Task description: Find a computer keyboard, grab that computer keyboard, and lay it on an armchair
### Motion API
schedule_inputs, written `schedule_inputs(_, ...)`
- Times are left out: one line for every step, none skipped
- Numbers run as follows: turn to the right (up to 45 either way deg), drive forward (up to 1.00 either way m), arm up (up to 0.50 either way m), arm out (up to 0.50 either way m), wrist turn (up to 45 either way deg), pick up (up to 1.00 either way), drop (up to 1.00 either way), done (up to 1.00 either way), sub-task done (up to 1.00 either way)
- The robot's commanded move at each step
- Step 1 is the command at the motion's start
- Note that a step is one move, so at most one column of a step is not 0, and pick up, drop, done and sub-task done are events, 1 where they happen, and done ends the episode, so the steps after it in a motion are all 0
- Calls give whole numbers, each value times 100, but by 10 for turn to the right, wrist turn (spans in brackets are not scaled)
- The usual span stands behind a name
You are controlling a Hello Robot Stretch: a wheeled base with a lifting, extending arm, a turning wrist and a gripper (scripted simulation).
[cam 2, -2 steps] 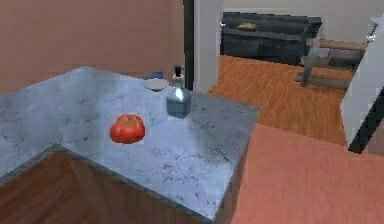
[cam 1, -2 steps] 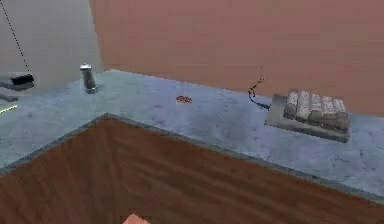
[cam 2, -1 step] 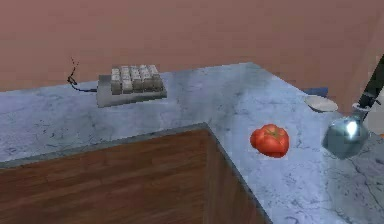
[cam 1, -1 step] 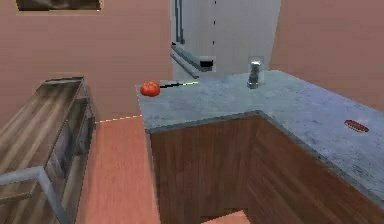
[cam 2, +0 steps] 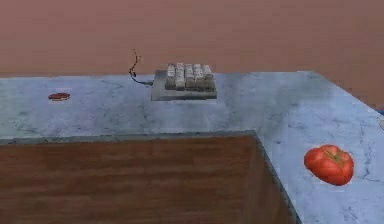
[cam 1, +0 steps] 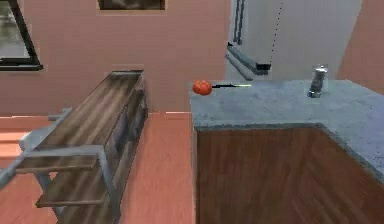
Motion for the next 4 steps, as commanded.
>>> schedule_inputs(450,0,0,0,0,0,0,0,0)
schedule_inputs(390,0,0,0,0,0,0,0,0)
schedule_inputs(0,40,0,0,0,0,0,0,0)
schedule_inputs(-450,0,0,0,0,0,0,0,0)
